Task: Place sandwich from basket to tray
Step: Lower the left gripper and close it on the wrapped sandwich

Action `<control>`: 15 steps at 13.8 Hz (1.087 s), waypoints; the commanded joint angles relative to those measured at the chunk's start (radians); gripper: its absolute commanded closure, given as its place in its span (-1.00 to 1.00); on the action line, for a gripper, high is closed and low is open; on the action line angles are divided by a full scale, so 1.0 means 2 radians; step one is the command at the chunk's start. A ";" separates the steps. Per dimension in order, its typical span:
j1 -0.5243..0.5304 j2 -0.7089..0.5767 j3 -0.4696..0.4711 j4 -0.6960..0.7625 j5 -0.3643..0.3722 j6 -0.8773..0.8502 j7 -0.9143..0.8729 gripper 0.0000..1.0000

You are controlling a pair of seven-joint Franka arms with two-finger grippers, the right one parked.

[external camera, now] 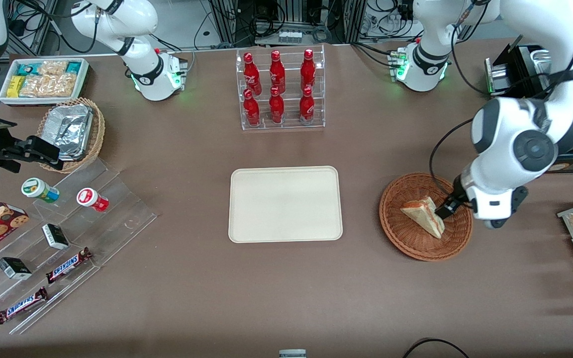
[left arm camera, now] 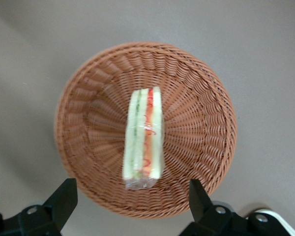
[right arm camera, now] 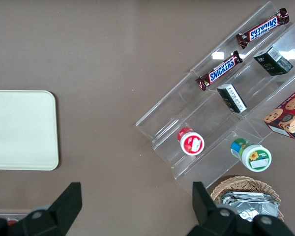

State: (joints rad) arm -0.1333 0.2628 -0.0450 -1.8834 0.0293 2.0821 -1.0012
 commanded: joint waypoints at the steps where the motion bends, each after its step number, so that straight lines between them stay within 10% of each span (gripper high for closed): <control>1: -0.009 0.014 0.006 -0.012 0.004 0.032 -0.026 -0.99; 15: -0.020 0.049 0.008 -0.088 0.005 0.172 -0.030 -0.99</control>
State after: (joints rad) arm -0.1521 0.3504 -0.0440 -2.0549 0.0296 2.4028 -1.0367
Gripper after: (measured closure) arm 0.000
